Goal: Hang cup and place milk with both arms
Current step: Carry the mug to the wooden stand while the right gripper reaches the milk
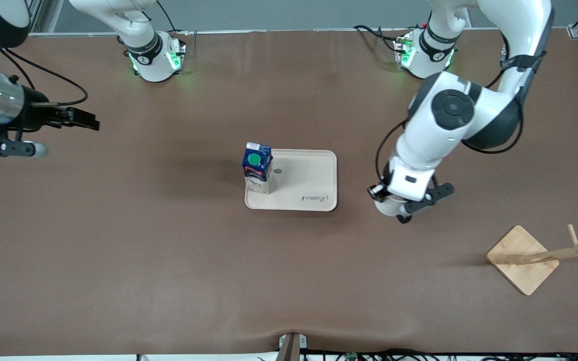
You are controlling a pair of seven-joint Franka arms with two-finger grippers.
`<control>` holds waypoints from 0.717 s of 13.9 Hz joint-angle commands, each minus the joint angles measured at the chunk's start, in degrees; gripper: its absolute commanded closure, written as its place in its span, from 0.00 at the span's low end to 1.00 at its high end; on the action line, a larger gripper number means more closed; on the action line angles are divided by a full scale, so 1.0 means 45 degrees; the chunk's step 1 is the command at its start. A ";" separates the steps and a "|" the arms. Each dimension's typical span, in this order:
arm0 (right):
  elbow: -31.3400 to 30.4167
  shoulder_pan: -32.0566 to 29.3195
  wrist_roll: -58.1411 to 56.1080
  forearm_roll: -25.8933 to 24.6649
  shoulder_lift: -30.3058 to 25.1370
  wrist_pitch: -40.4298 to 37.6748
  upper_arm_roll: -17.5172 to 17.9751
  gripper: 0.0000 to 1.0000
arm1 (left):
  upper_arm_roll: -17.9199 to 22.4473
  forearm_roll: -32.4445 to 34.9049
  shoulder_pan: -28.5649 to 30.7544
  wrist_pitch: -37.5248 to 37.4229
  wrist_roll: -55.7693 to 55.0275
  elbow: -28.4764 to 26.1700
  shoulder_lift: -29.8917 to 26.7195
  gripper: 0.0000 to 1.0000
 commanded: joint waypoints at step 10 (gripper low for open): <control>-0.0585 0.2778 0.4422 0.1218 0.1922 0.2900 -0.0048 0.00 | 0.0117 0.5763 0.2239 -0.1048 0.1504 0.0850 0.0053 1.00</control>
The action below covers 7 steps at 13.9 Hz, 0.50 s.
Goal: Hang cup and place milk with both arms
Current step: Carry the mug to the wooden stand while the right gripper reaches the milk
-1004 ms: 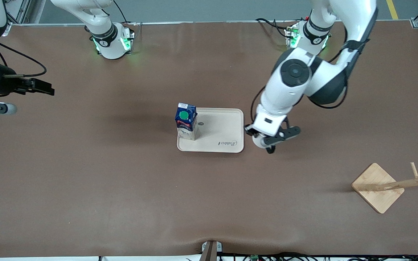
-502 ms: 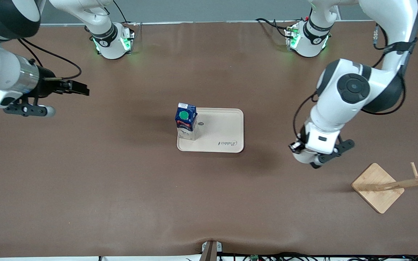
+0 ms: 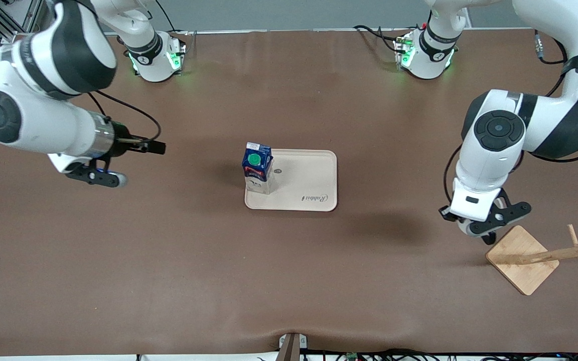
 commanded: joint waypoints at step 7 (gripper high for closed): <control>-0.0593 0.3719 0.4243 0.0147 0.1008 0.3496 -0.0099 0.00 | -0.0010 0.0317 0.2067 -0.0156 0.2310 0.1521 0.0122 1.00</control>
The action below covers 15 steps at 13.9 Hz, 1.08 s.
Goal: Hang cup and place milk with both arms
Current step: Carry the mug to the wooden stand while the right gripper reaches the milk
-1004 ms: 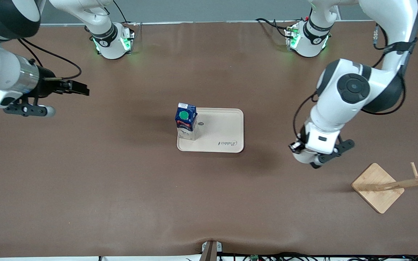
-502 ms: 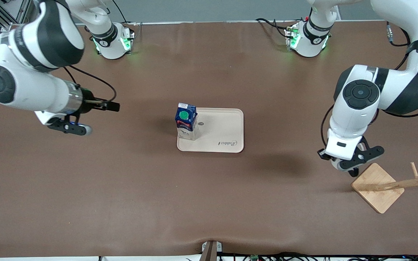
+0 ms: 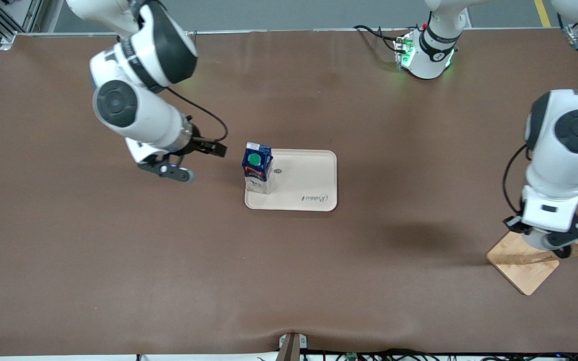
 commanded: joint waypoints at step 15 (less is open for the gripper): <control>-0.0074 0.2235 0.2158 -0.0250 0.1776 0.2764 -0.0193 0.00 | -0.0124 -0.1689 0.0688 0.1286 0.0094 0.0791 0.0511 1.00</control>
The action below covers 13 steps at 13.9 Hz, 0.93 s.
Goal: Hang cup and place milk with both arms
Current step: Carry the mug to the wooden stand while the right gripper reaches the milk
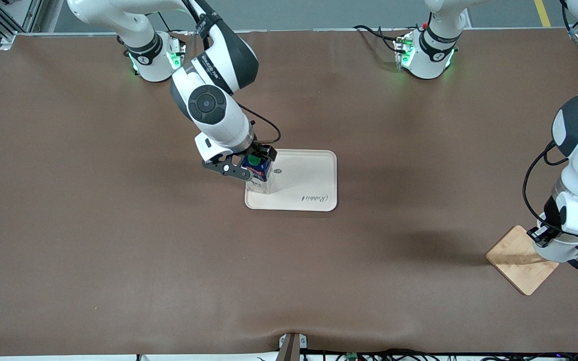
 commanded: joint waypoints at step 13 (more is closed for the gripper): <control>-0.0098 0.0569 0.0828 -0.0849 0.0488 0.0451 -0.0144 0.69 | -0.0138 -0.0618 0.0473 0.0020 0.0239 0.0198 0.0140 1.00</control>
